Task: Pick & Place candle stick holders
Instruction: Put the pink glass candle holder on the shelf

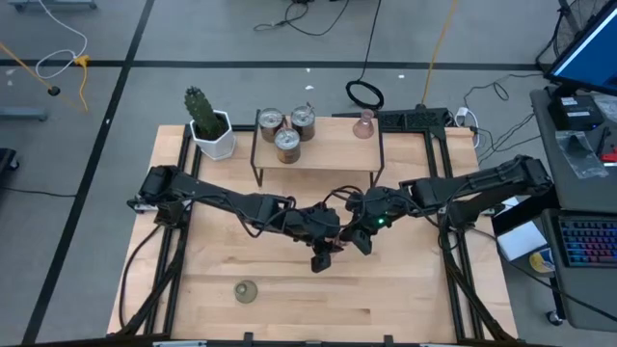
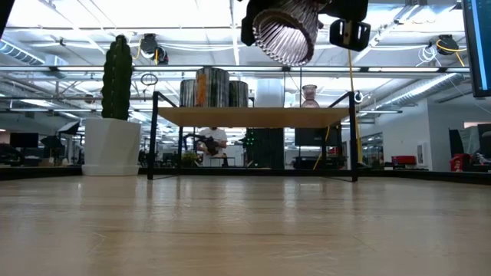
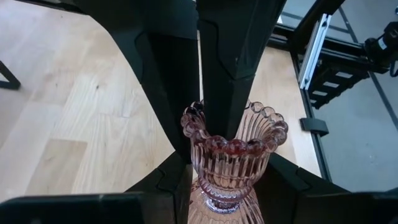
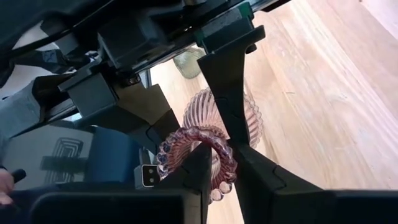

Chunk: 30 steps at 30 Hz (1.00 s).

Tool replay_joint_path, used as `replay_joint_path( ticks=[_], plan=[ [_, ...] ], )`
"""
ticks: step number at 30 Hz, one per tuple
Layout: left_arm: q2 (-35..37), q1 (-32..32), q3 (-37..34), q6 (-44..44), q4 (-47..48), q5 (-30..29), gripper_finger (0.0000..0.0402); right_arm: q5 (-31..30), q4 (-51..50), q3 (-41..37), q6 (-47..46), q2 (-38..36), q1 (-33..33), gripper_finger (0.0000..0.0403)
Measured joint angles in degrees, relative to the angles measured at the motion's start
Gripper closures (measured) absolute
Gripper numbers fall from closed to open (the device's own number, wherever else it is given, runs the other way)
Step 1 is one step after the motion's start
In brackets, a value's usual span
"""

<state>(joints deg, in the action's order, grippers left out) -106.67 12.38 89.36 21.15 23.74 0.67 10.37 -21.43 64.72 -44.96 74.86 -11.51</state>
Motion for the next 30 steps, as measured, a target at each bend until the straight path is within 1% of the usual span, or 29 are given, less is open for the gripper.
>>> replay_joint_path(
  ticks=[5,14,16,19,20,24,30],
  plan=[
    [0.0,0.0,0.0,0.4,0.4,-0.1,0.0267,1.1,1.1,-0.4,0.9,0.0,0.3,0.0331],
    [0.2,0.2,0.2,0.6,2.3,-0.1,0.0269,2.1,1.3,-0.5,0.4,-0.1,1.3,0.0271],
    [0.2,0.3,0.2,1.3,3.2,0.3,0.0271,2.1,1.2,-0.5,-0.1,-0.1,1.4,0.0266],
    [0.1,1.0,-0.5,2.9,10.7,1.7,0.0277,4.8,-0.6,-0.6,-0.2,-1.3,1.3,0.0264],
    [-0.2,1.3,-0.5,3.5,11.3,1.4,0.0277,5.2,-0.9,-0.5,-0.2,-1.5,1.2,0.0264],
    [0.3,1.8,-0.1,5.1,16.7,0.6,0.0277,3.7,-2.8,-0.5,-0.5,-2.5,1.4,0.0263],
    [0.2,2.7,-0.1,6.4,14.6,-0.3,0.0277,3.6,-3.3,-0.5,-0.1,-3.9,1.3,0.0263]
  ],
)
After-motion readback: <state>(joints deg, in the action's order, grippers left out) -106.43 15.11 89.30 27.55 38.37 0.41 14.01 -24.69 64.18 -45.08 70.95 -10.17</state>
